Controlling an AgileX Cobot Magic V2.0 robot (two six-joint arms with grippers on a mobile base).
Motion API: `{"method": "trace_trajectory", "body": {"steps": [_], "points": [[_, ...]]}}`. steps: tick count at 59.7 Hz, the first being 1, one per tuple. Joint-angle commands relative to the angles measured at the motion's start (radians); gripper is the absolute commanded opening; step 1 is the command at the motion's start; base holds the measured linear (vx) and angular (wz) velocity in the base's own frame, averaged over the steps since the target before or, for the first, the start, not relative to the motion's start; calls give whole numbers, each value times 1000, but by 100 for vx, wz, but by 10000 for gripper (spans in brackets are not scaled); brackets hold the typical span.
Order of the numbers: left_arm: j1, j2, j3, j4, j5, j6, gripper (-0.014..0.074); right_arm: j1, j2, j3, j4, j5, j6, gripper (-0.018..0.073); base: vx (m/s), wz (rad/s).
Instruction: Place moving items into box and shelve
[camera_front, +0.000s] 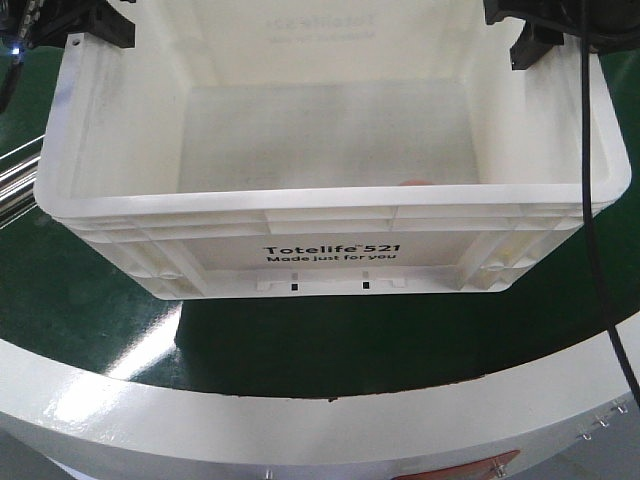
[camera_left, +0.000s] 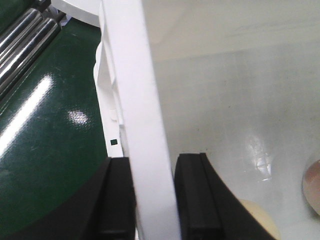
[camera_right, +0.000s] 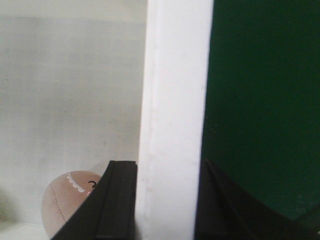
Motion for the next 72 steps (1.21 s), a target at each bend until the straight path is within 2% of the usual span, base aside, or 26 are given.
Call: {"method": "trace_trajectory", "body": {"steps": [1, 72], "points": [[6, -61, -43, 30, -126, 9, 0, -14, -63, -42, -65, -68, -12, -5, 0, 0], [7, -61, -43, 30, -126, 9, 0, -14, -63, -42, -65, -61, -12, -5, 0, 0]]}}
